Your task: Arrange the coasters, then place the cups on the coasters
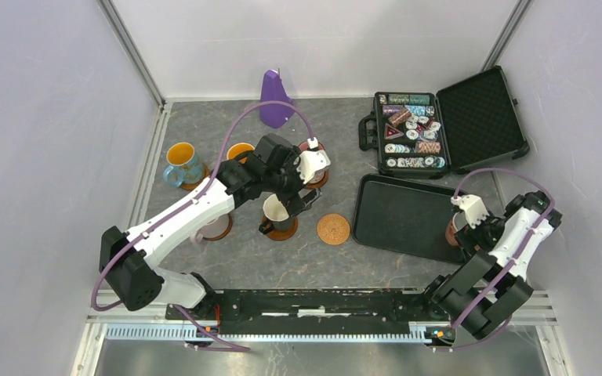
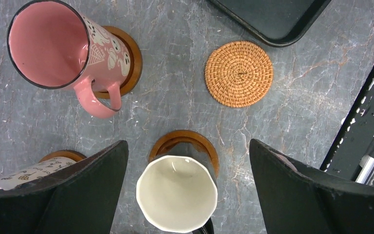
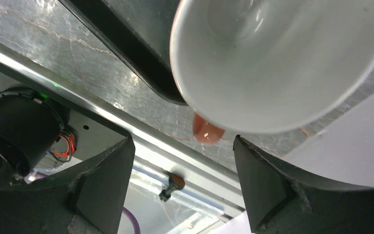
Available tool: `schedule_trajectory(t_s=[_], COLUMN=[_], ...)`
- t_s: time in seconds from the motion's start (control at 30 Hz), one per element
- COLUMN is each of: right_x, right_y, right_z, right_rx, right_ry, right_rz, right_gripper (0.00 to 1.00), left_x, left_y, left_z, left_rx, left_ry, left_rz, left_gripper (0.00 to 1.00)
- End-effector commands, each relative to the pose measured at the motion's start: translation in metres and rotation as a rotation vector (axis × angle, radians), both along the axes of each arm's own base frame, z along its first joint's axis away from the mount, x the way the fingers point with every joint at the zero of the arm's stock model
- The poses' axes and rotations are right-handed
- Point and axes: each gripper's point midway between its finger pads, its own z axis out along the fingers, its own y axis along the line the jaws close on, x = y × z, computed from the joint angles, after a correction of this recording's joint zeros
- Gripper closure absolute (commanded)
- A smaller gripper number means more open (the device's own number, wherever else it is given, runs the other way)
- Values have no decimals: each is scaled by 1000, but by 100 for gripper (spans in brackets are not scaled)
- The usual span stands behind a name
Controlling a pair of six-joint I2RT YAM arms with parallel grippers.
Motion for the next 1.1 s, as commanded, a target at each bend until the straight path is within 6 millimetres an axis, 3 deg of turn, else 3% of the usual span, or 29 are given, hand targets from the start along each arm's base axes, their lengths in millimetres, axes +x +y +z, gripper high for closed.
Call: schedule_trajectory(t_s=[0.0, 0.37, 0.6, 0.93, 1.07], right_x=[14, 33, 51, 96, 116], right_y=[5, 0, 5, 43, 67], right_z=[-8, -23, -22, -20, -20], right_rx=[59, 67, 110, 173, 224], right_ry=[-56, -138, -194, -246, -257], right_rz=[-62, -166, -224, -193, -178], right_gripper=[21, 50, 75, 92, 93], left_x=[8, 15, 21, 30, 32], left_y=[-16, -13, -16, -20, -21], left_z=[23, 24, 25, 17, 14], left_rx=[-76, -79, -87, -79, -86], left_ry=[-36, -60, -72, -62, -49], left_rz=[-1, 45, 65, 96, 117], left_gripper=[0, 0, 0, 0, 0])
